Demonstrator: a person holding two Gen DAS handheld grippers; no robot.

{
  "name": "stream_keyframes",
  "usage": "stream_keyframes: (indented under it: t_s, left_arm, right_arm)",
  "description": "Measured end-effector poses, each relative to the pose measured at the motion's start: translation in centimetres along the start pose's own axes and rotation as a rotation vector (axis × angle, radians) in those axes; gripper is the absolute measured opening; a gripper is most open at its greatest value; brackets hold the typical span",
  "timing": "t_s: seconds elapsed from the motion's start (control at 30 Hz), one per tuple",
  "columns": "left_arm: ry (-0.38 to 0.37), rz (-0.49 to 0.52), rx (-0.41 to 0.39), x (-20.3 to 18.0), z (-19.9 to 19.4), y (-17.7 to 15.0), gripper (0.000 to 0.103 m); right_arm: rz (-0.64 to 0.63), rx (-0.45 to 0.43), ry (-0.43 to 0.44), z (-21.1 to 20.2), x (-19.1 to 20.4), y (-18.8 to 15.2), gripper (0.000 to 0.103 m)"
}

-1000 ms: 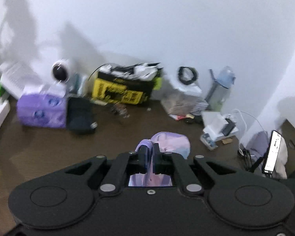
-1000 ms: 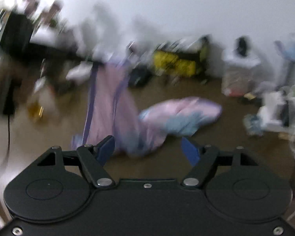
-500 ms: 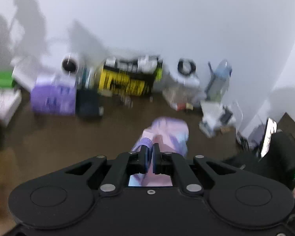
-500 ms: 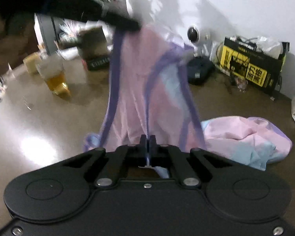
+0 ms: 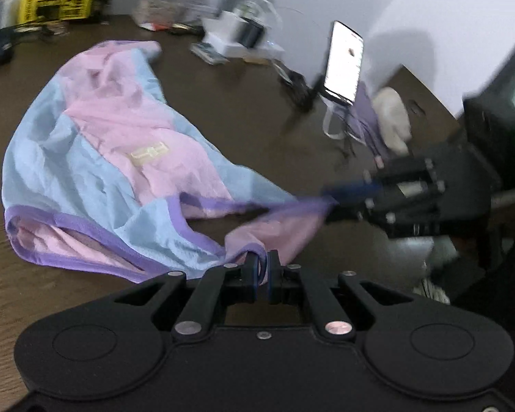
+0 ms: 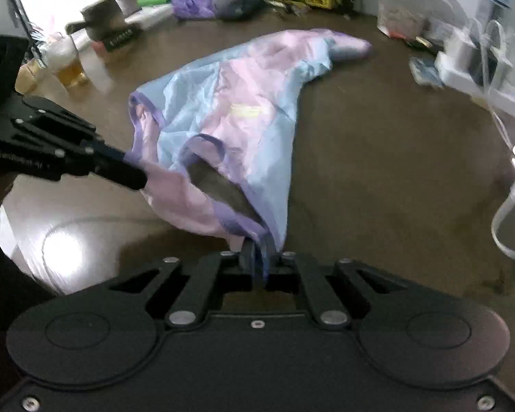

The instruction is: Fold clothes

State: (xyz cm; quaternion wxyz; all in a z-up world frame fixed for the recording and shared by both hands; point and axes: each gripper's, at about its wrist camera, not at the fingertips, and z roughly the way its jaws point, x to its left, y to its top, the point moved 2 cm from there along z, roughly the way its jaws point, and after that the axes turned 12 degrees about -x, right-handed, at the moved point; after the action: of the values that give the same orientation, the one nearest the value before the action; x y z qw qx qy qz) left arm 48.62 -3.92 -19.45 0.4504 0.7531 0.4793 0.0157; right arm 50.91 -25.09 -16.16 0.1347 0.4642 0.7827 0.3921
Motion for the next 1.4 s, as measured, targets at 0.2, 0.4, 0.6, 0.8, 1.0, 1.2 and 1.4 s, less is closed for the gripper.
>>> stream_keyframes:
  t_s: [0.2,0.4,0.6,0.8,1.0,1.2,1.4]
  left_arm:
    - [0.082,0.058,0.072,1.5,-1.6,-1.4,0.006]
    - [0.120,0.010,0.082,1.6,-2.6,-1.9,0.019]
    - [0.093,0.049,0.143,0.5,-2.4,-3.0,0.031]
    - [0.170,-0.004,-0.014,0.3,-3.8,-0.7,0.053]
    - [0.190,0.314,-0.050,-3.9,0.8,1.9,0.063]
    - [0.363,0.464,0.007,-4.3,5.3,2.4,0.008]
    - [0.454,0.292,-0.038,-0.9,3.2,4.8,0.003]
  right_arm:
    - [-0.038,-0.075,0.069,0.5,2.0,2.2,0.048]
    - [-0.129,-0.083,0.050,1.9,2.4,3.1,0.053]
    - [-0.321,0.024,0.071,7.2,2.9,1.1,0.003]
    - [-0.314,-0.198,0.081,0.8,3.5,2.9,0.002]
    - [-0.314,-0.250,0.122,-2.6,4.7,3.5,0.002]
    - [-0.334,-0.244,0.098,-2.7,5.4,3.5,0.002]
    - [-0.297,-0.144,-0.009,-1.2,4.5,2.1,0.035]
